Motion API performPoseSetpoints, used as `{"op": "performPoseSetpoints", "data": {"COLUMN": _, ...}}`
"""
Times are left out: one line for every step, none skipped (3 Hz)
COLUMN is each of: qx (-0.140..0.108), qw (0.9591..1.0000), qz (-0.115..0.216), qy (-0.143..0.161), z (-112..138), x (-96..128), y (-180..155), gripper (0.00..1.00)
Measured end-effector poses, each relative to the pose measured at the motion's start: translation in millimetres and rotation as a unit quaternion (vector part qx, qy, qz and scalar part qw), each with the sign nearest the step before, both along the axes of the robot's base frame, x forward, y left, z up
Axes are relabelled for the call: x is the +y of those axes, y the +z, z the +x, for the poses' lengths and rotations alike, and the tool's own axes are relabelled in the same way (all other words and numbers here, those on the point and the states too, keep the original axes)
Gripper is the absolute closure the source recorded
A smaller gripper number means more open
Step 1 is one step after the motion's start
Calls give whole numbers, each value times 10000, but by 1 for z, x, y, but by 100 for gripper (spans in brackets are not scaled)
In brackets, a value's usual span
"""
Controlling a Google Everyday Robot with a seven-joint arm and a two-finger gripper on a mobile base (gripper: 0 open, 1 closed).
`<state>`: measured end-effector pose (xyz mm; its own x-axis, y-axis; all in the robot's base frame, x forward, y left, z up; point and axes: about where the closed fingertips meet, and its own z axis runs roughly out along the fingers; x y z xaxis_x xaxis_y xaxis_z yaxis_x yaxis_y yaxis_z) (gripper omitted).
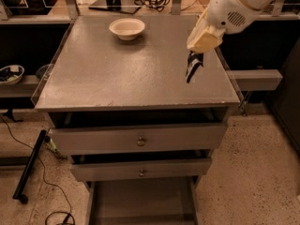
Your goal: Place rxbar blueberry into bottom drawer
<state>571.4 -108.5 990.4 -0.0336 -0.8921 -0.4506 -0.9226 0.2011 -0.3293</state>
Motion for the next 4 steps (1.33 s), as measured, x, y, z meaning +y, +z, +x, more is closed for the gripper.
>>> {"op": "performPoseSetpoints", "data": {"qx": -115, "qw": 9998, "qz": -1, "qy": -173, "z": -39, "x": -12, "y": 13, "gripper": 100}}
{"op": "performPoseSetpoints", "data": {"qx": -215, "qw": 9988, "qz": 124, "qy": -410, "z": -94, "x": -26, "y": 20, "gripper": 100}}
{"op": "performPoseSetpoints", "data": {"qx": -184, "qw": 9988, "qz": 120, "qy": -431, "z": -101, "x": -24, "y": 15, "gripper": 100}}
{"op": "performPoseSetpoints", "data": {"qx": -142, "qw": 9987, "qz": 167, "qy": -454, "z": -123, "x": -22, "y": 5, "gripper": 100}}
